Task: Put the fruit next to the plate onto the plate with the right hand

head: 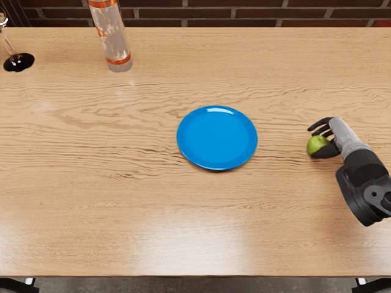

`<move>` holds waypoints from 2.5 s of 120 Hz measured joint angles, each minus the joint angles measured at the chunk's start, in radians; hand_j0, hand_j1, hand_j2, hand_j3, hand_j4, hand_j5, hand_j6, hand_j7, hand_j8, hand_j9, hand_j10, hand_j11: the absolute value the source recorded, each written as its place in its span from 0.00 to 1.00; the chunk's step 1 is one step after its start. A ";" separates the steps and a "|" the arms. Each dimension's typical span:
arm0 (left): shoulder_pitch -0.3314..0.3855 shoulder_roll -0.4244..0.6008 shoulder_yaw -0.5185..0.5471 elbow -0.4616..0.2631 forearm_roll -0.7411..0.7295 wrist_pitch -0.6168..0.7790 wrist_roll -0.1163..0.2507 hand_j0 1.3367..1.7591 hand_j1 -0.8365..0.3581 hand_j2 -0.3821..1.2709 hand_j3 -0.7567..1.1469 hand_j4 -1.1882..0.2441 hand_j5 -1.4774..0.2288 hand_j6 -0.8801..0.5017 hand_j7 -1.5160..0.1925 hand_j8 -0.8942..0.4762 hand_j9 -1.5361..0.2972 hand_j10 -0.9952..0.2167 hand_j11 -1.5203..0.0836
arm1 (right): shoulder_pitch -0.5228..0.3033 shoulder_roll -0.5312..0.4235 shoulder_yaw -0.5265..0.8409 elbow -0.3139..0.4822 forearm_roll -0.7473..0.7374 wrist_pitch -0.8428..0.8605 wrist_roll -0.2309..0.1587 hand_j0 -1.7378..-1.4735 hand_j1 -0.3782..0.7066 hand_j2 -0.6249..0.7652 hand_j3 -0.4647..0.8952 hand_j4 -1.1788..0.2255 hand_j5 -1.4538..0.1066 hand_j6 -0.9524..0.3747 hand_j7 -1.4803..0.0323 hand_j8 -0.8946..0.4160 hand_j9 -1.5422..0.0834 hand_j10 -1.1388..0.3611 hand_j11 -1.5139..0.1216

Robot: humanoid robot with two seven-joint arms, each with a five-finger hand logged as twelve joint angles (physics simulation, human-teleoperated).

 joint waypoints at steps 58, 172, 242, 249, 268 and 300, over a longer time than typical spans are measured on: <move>0.000 0.000 0.000 0.000 0.000 0.000 0.000 0.76 0.99 0.23 0.40 0.83 0.87 0.64 0.89 0.65 0.84 0.82 0.95 | 0.030 0.031 0.041 -0.003 0.009 0.007 0.000 0.31 0.56 0.56 0.34 0.41 0.45 0.30 0.47 0.34 0.48 0.37 0.46; 0.001 0.000 0.000 0.000 0.000 0.000 0.000 0.76 0.99 0.23 0.40 0.83 0.87 0.64 0.89 0.65 0.84 0.82 0.95 | 0.189 0.405 -0.004 -0.034 0.010 0.035 0.000 0.30 0.40 0.58 0.34 0.57 0.61 0.44 0.65 0.46 0.64 0.51 0.63; -0.001 0.000 0.000 0.001 0.000 0.000 0.000 0.76 0.99 0.23 0.40 0.83 0.87 0.64 0.89 0.65 0.84 0.82 0.95 | -0.104 0.264 0.717 0.091 0.396 1.000 0.001 0.30 0.08 0.45 0.34 0.81 0.89 0.68 0.94 0.65 0.91 0.73 0.89; -0.001 0.000 0.000 0.001 0.000 0.000 0.000 0.76 0.99 0.23 0.40 0.83 0.87 0.64 0.89 0.65 0.84 0.82 0.95 | -0.176 0.262 0.813 0.080 0.513 1.088 0.001 0.30 0.07 0.45 0.34 0.81 0.90 0.69 0.94 0.65 0.91 0.73 0.89; 0.000 0.000 0.000 0.000 -0.001 -0.001 0.000 0.76 0.99 0.23 0.40 0.83 0.87 0.64 0.89 0.65 0.84 0.82 0.95 | -0.312 0.249 1.006 0.023 0.732 1.178 0.001 0.30 0.06 0.45 0.34 0.82 0.90 0.69 0.95 0.66 0.92 0.74 0.90; -0.001 0.000 0.000 0.000 -0.001 0.000 0.000 0.76 0.99 0.23 0.40 0.83 0.87 0.64 0.89 0.65 0.84 0.82 0.95 | -0.460 0.217 1.224 -0.063 0.861 1.201 0.001 0.30 0.06 0.45 0.34 0.82 0.91 0.70 0.96 0.66 0.93 0.74 0.90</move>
